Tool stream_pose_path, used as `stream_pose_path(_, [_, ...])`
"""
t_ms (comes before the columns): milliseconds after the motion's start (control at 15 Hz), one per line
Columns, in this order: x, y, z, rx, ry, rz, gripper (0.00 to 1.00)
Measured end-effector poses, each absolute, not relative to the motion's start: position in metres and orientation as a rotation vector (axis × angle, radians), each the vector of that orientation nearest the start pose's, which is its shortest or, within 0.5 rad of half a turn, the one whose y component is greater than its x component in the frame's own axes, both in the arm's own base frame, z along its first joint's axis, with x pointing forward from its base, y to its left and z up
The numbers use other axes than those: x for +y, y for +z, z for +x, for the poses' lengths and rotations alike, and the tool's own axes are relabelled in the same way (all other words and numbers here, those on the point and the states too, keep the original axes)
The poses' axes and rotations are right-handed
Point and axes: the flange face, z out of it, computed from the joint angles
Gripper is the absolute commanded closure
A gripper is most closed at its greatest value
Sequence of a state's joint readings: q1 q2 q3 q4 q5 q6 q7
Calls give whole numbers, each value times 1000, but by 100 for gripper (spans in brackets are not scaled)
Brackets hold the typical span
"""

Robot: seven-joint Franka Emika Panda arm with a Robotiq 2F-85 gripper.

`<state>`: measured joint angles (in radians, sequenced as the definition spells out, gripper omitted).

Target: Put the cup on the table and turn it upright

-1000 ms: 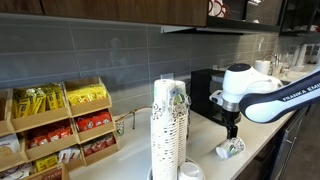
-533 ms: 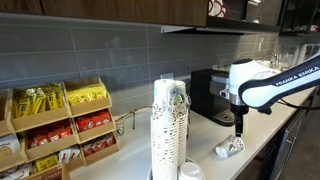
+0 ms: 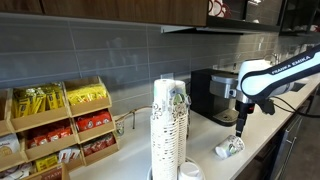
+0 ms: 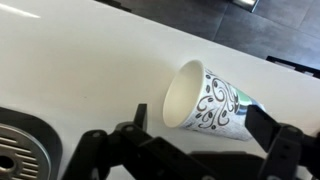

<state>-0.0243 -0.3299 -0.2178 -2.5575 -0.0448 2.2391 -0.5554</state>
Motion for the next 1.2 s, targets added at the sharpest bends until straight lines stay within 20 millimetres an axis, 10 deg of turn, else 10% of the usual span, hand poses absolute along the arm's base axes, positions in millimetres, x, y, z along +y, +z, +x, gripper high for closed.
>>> stream_pose_path(800, [-106, 346, 403, -415, -74, -2840, 0])
stream_pose_path(867, [-105, 344, 403, -408, -75, -2830, 3])
stream_pose_path(933, [-105, 342, 403, -398, -73, -2823, 27])
stream_pose_path(1200, [-104, 338, 404, -370, -86, -2792, 47])
